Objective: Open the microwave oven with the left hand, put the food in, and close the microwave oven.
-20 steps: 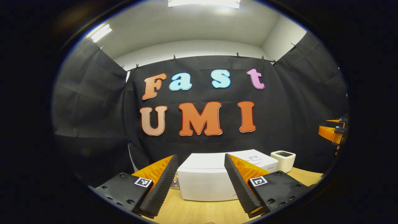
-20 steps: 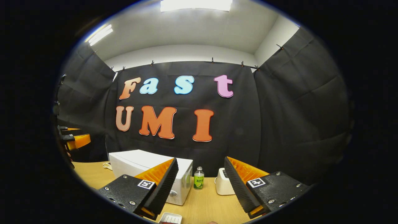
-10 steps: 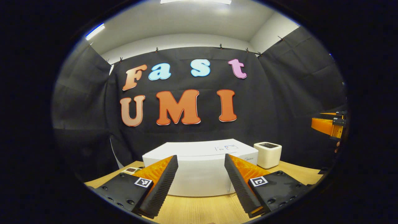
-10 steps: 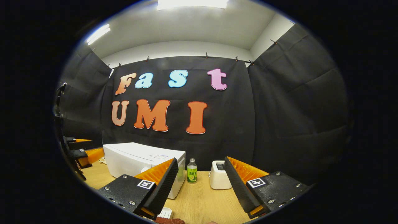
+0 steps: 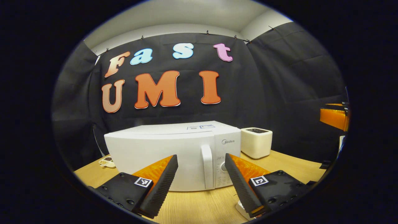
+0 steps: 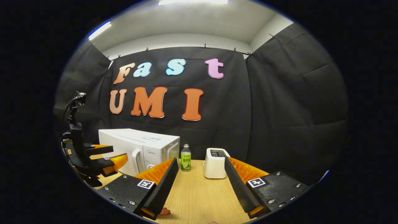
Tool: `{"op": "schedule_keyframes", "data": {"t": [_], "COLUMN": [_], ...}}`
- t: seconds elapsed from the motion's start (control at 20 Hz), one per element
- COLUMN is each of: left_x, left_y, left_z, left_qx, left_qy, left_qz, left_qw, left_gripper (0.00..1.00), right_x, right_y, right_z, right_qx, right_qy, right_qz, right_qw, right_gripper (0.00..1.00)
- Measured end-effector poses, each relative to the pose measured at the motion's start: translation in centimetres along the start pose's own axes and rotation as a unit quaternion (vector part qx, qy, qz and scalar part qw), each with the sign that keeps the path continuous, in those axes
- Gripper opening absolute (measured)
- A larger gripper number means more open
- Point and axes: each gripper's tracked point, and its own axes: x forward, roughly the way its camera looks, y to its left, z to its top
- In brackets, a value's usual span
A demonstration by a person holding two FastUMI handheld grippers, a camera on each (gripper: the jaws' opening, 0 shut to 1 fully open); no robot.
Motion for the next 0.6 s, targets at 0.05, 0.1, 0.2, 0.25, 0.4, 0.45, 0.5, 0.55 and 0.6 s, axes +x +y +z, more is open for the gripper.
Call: {"op": "schedule_keyframes", "data": {"t": [0.05, 0.1, 0.2, 0.25, 0.4, 0.45, 0.5, 0.55, 0.6], "left_x": [0.7, 1.5, 3.0, 3.8, 5.3, 5.9, 6.4, 6.9, 7.3], "left_y": [-0.2, -0.3, -0.3, -0.2, 0.1, 0.0, 0.1, 0.1, 0.2], "left_z": [-0.9, -1.8, -3.4, -4.5, -6.7, -7.3, -7.8, -8.0, -8.1], "left_qx": [-0.001, -0.001, -0.002, -0.004, -0.016, -0.021, -0.023, -0.020, -0.017], "left_qy": [0.008, 0.014, 0.028, 0.038, 0.063, 0.069, 0.073, 0.076, 0.079], "left_qz": [0.000, 0.001, 0.004, 0.008, 0.023, 0.024, 0.028, 0.031, 0.039], "left_qw": [1.000, 1.000, 1.000, 0.999, 0.998, 0.997, 0.997, 0.996, 0.996], "left_gripper": [0.99, 0.94, 0.95, 0.95, 0.92, 0.87, 0.83, 0.87, 0.87], "right_x": [0.1, 0.1, 0.1, 0.1, 0.2, 0.2, 0.2, 0.2, 0.3], "right_y": [-0.3, -0.4, -0.4, -0.3, -0.2, -0.2, -0.1, -0.2, -0.2], "right_z": [-0.5, -1.0, -1.9, -2.2, -3.1, -3.4, -3.7, -4.0, -4.2], "right_qx": [0.000, 0.000, -0.001, -0.003, -0.006, -0.007, -0.008, -0.009, -0.010], "right_qy": [0.003, 0.007, 0.012, 0.014, 0.019, 0.022, 0.024, 0.027, 0.028], "right_qz": [-0.002, -0.001, 0.002, 0.004, 0.007, 0.007, 0.008, 0.008, 0.008], "right_qw": [1.000, 1.000, 1.000, 1.000, 1.000, 1.000, 1.000, 1.000, 1.000], "right_gripper": [0.93, 0.93, 0.93, 0.93, 0.93, 0.93, 0.93, 0.93, 0.93]}}
